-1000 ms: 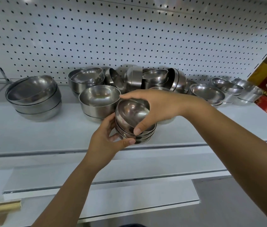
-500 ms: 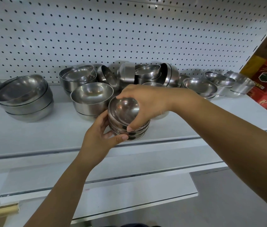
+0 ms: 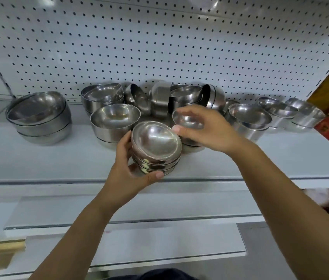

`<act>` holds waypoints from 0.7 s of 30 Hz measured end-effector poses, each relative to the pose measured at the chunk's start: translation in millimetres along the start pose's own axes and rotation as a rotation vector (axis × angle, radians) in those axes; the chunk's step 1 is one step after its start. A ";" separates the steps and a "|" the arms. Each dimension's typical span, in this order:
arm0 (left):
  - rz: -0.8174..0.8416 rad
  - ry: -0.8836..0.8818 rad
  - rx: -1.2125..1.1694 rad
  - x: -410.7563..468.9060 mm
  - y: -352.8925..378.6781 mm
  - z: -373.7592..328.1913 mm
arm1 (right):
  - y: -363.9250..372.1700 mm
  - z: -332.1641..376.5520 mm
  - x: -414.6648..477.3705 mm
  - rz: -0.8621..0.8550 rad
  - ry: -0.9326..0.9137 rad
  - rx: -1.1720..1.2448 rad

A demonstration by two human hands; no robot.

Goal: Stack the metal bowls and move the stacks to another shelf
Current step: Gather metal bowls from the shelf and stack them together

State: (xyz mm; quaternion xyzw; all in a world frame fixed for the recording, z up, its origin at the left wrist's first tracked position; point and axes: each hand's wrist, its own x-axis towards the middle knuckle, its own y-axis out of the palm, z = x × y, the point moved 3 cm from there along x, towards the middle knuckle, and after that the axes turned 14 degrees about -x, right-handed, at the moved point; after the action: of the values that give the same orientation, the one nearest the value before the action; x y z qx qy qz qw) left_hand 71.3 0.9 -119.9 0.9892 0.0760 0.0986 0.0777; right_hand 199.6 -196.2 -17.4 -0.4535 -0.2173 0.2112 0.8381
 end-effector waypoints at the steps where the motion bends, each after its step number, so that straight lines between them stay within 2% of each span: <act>1: -0.028 0.015 0.006 -1.2 5.8 -0.2 | -3.0 -13.2 -5.0 -0.088 0.036 0.024; 4: -0.137 0.082 0.026 -3.3 21.4 0.8 | -14.2 -47.6 -20.8 -0.279 0.115 -0.018; 8: -0.183 0.131 0.048 -10.7 33.6 5.2 | -32.3 -80.9 -40.4 -0.371 0.190 -0.157; 16: -0.104 0.149 0.021 -21.5 63.7 13.9 | -47.9 -111.0 -57.7 -0.450 0.181 -0.238; 21: -0.017 0.141 0.000 -19.3 97.0 19.5 | -57.9 -133.4 -67.1 -0.461 0.269 -0.263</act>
State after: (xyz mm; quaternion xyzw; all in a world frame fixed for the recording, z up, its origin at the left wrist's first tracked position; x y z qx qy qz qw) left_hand 69.7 -99.7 -125.9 0.9791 0.0897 0.1672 0.0733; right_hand 228.1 -351.2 -45.5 -0.5209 -0.2269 -0.0767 0.8193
